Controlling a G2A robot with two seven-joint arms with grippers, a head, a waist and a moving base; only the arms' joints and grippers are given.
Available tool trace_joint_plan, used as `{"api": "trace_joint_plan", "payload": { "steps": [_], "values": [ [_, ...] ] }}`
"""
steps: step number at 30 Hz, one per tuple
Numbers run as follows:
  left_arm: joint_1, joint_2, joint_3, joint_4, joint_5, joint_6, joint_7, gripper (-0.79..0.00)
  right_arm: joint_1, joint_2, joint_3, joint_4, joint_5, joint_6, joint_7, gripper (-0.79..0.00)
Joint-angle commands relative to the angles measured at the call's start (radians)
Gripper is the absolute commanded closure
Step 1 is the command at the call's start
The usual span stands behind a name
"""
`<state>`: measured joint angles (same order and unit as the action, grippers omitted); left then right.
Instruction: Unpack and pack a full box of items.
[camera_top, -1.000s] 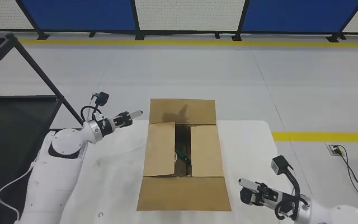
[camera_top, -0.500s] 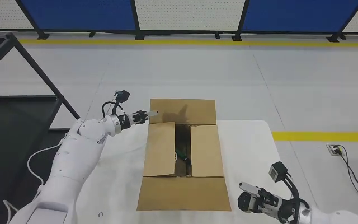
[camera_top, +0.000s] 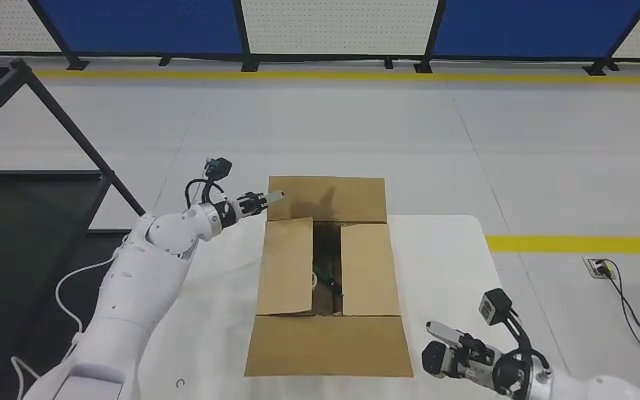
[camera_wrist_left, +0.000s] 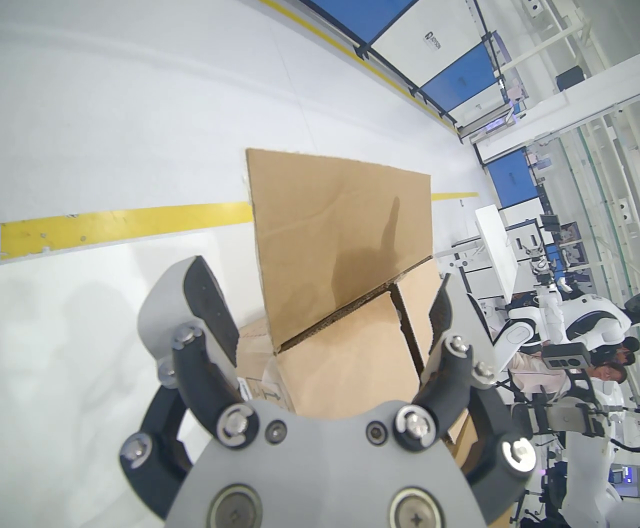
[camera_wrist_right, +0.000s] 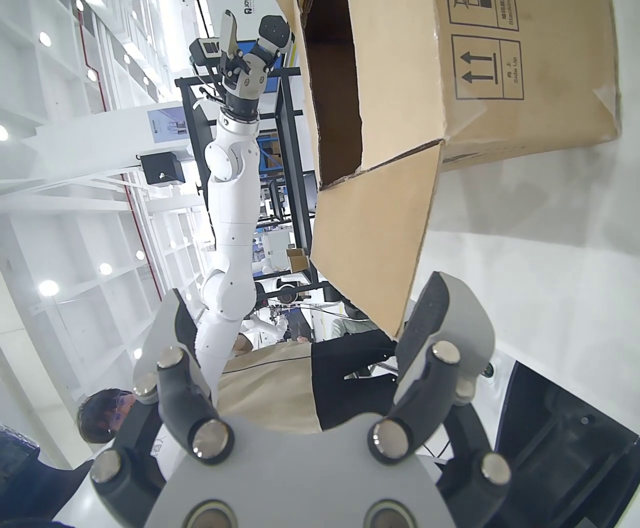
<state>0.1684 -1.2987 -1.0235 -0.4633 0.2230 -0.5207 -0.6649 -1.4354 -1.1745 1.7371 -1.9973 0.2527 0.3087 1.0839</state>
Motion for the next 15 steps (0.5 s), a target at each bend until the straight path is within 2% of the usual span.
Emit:
{"api": "trace_joint_plan", "payload": {
  "steps": [1, 15],
  "values": [
    [-0.007, -0.005, 0.003, 0.02, -0.016, -0.015, -0.013, -0.785, -0.004, 0.003, 0.004, 0.0, 0.009, 0.009, -0.001, -0.785],
    [-0.047, -0.055, 0.044, 0.136, -0.036, -0.108, 0.013, -0.785, -0.024, 0.033, 0.007, -0.007, -0.006, 0.083, 0.065, -0.785]
  ]
}}
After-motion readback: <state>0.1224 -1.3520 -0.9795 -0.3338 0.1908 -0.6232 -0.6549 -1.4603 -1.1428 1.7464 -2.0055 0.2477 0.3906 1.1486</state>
